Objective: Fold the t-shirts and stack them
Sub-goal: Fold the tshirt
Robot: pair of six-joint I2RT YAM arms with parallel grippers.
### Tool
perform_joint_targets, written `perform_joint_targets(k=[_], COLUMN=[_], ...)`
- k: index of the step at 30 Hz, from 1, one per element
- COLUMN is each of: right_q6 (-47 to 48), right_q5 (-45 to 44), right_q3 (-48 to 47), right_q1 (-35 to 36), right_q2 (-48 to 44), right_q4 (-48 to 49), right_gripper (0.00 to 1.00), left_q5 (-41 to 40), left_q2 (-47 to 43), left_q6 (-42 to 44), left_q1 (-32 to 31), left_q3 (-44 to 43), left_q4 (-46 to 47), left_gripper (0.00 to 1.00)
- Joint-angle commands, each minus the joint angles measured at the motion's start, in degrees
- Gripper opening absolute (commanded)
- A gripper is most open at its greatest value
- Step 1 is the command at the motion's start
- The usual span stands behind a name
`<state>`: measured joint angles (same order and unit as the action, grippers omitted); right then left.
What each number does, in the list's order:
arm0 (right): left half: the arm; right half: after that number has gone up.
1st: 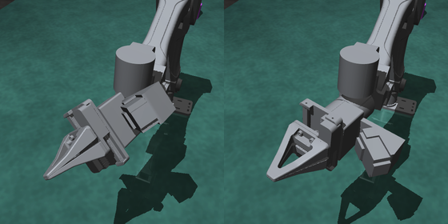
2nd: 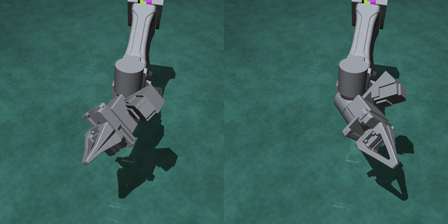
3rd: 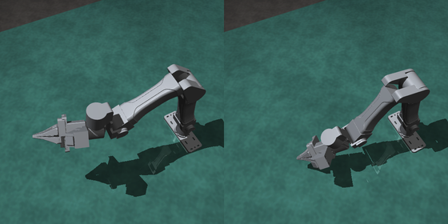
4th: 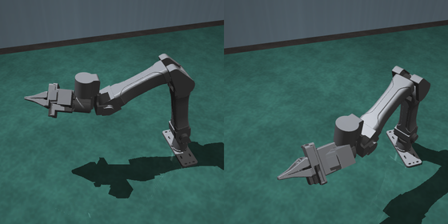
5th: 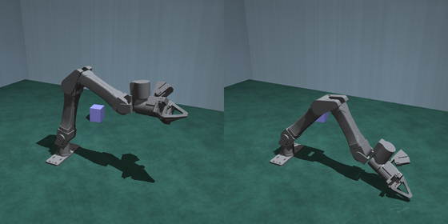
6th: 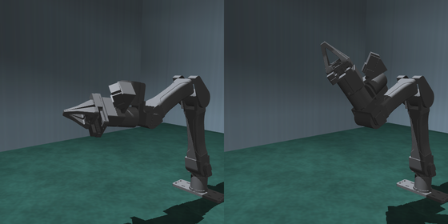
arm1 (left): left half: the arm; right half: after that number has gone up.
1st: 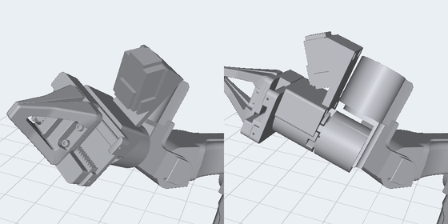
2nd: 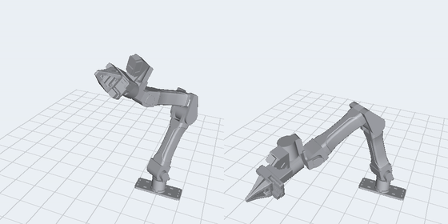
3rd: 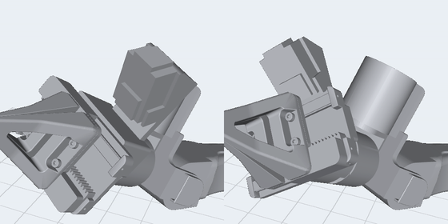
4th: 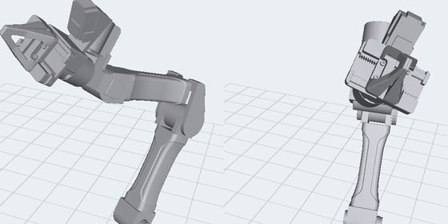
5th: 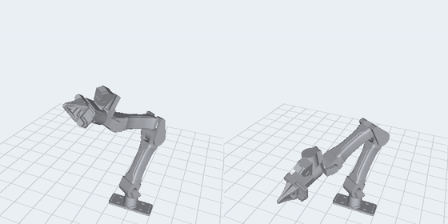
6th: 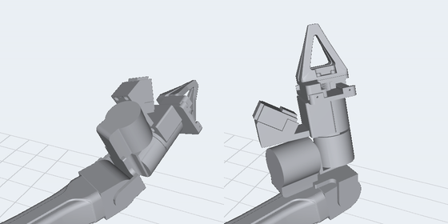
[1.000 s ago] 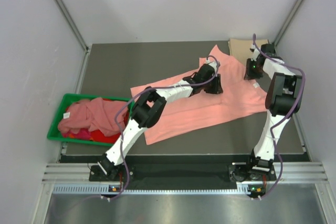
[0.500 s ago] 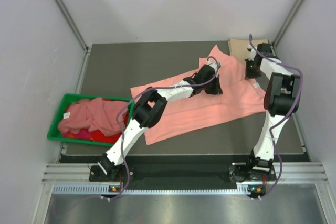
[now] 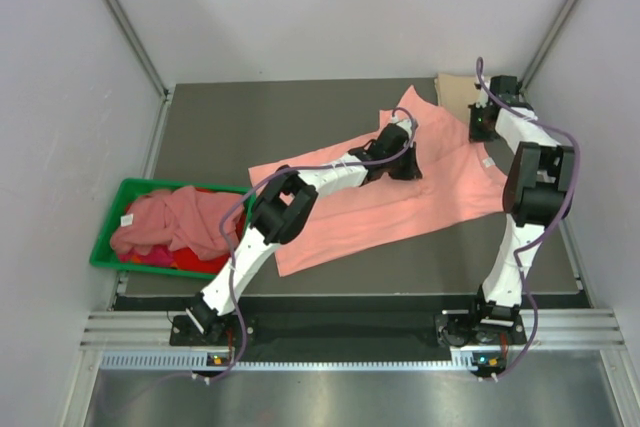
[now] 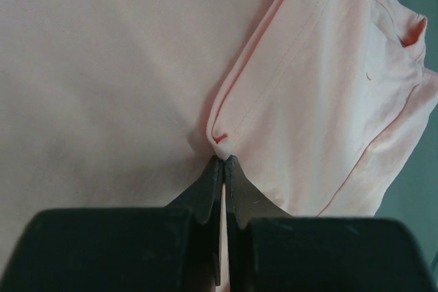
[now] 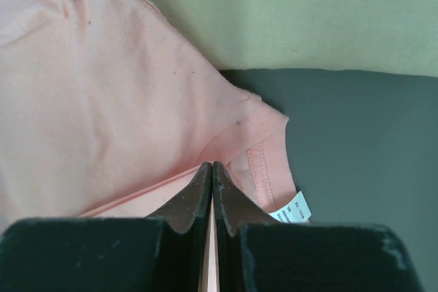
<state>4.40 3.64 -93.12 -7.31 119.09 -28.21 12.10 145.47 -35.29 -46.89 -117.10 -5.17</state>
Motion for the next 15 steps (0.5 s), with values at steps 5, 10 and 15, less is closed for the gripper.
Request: perform_joint_targets(k=[5, 10, 15], right_q6=[1.04, 1.22, 1.74], right_q5=[-1.79, -1.71, -0.65], right_q3=[-1.62, -1.45, -1.71], right_q1=[1.16, 1.16, 1.51], right_q2=[-3.16, -3.33, -3.16], right_q4=[2.98, 3.07, 4.12], right_gripper=[0.00, 0.00, 0.00], left_q5=[-3.39, -5.94, -7.44], left_q2=[-6.69, -8.62, -8.97], left_q6=[-1.01, -1.19, -0.92], left_q1=[-0.13, -0.13, -0.13], left_q3=[0.91, 2.40, 2.93], left_q4=[1.74, 2.26, 1.65], left_gripper=[0.00, 0.00, 0.00])
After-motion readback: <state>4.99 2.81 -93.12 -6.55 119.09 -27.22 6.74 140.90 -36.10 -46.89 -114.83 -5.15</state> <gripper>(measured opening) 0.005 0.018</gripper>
